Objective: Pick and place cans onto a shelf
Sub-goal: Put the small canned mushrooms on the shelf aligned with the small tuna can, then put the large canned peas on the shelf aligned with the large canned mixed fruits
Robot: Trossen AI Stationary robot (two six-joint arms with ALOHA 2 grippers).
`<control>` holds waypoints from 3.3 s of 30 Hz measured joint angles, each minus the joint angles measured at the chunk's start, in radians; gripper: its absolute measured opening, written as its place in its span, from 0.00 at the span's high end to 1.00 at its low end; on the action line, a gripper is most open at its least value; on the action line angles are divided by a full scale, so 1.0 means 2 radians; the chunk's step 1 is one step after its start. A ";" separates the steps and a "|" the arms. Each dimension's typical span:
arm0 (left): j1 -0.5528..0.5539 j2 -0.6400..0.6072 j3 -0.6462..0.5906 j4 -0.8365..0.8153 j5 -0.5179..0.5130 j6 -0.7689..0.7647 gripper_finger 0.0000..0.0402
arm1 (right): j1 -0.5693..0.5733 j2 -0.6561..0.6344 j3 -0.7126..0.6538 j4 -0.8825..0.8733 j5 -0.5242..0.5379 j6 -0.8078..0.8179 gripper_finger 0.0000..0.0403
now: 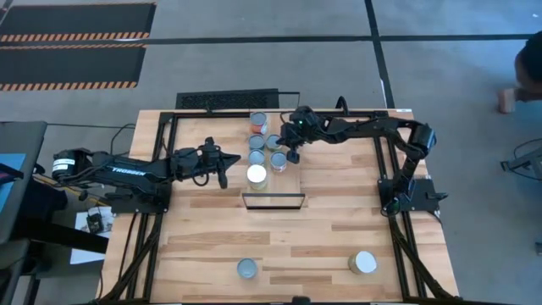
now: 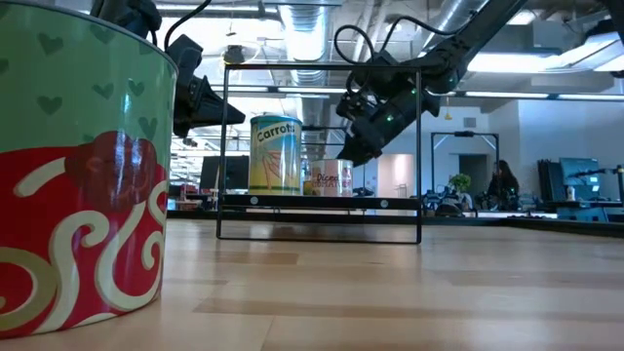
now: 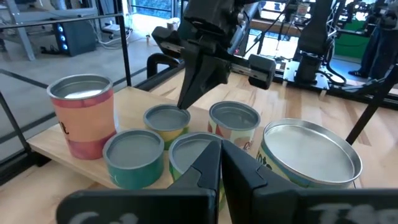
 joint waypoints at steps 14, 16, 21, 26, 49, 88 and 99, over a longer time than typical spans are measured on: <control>0.000 0.000 0.000 0.000 0.001 0.000 1.00 | -0.010 0.000 0.000 -0.024 0.012 0.000 0.99; 0.000 0.000 0.000 0.000 0.001 0.000 1.00 | -0.011 0.000 0.000 -0.025 0.013 0.000 0.99; 0.000 0.000 0.000 0.001 0.000 0.000 1.00 | -0.011 0.000 0.000 -0.026 0.013 0.000 0.98; 0.000 0.000 0.000 0.001 0.000 0.000 1.00 | -0.011 -0.001 0.000 -0.027 0.013 0.000 0.98; -0.130 -0.069 0.033 -0.128 0.025 0.081 1.00 | 0.026 -0.291 -0.265 0.132 0.088 0.061 0.99; -0.503 0.478 0.692 -0.722 -0.103 -0.274 0.64 | 0.346 -0.452 -0.460 0.269 0.321 0.149 0.99; -0.495 0.494 0.702 -0.757 -0.133 -0.316 0.92 | 0.377 -0.452 -0.460 0.263 0.328 0.144 0.99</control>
